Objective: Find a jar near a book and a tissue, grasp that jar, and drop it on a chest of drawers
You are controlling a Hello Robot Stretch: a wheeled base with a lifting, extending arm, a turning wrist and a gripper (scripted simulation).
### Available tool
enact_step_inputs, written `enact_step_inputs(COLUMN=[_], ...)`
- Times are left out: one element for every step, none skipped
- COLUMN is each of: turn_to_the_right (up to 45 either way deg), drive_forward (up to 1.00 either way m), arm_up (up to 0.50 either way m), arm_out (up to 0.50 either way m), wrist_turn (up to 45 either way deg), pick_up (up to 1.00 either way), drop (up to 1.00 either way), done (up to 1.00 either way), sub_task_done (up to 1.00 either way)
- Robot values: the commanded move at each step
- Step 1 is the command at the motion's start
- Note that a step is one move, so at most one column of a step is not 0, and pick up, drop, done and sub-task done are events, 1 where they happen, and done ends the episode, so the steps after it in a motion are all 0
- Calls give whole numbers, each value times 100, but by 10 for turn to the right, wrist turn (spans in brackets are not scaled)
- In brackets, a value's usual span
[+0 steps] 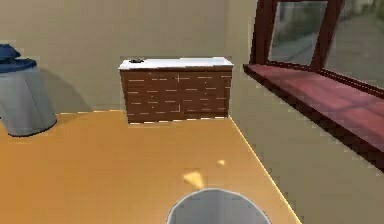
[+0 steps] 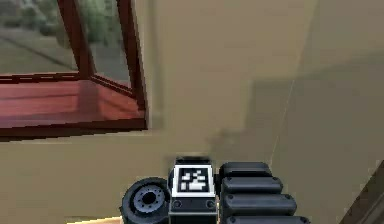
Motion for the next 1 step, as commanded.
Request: enact_step_inputs(turn_to_the_right=[0], drive_forward=[100], arm_up=[0], arm_out=[0], wrist_turn=[0], pick_up=[0], drop=[0], done=[0], sub_task_done=[0])
